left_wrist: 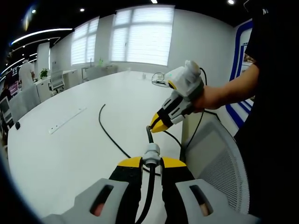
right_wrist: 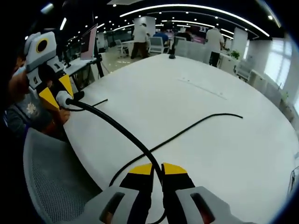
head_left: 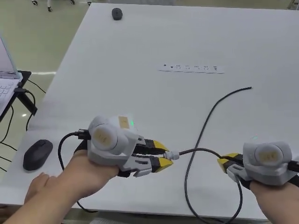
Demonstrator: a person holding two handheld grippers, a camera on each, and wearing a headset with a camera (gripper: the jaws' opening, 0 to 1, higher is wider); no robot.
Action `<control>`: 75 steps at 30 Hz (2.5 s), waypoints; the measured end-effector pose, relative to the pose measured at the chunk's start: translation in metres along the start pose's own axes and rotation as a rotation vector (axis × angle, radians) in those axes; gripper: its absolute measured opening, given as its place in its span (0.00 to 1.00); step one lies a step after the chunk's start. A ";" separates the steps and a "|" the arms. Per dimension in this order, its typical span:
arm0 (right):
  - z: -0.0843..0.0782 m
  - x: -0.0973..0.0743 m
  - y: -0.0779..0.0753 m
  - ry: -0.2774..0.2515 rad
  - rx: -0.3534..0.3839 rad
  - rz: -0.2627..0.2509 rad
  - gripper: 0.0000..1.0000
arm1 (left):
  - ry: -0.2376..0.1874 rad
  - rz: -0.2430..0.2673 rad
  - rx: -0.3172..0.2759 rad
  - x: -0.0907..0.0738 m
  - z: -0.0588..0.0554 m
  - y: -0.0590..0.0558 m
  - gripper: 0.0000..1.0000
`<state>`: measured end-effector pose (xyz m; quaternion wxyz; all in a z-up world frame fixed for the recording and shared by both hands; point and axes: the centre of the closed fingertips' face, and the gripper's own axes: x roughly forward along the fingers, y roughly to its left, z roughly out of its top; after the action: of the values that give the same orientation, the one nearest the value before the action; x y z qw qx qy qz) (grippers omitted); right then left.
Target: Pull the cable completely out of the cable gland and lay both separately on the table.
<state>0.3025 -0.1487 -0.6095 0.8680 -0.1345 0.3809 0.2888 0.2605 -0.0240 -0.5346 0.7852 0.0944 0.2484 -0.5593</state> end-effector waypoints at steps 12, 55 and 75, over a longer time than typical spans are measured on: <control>0.044 -0.022 0.039 -0.095 -0.386 0.034 0.18 | -0.004 -0.009 -0.002 0.002 0.002 0.000 0.15; 0.065 -0.015 0.068 -0.090 -0.464 0.093 0.00 | -0.006 -0.008 0.026 0.005 0.010 0.005 0.15; 0.038 0.000 0.025 -0.044 -0.209 0.076 0.00 | -0.008 0.001 0.016 0.006 0.008 0.007 0.15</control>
<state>0.3095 -0.1113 -0.5844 0.8458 -0.2034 0.3345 0.3625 0.2709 -0.0304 -0.5313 0.7856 0.0986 0.2407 -0.5613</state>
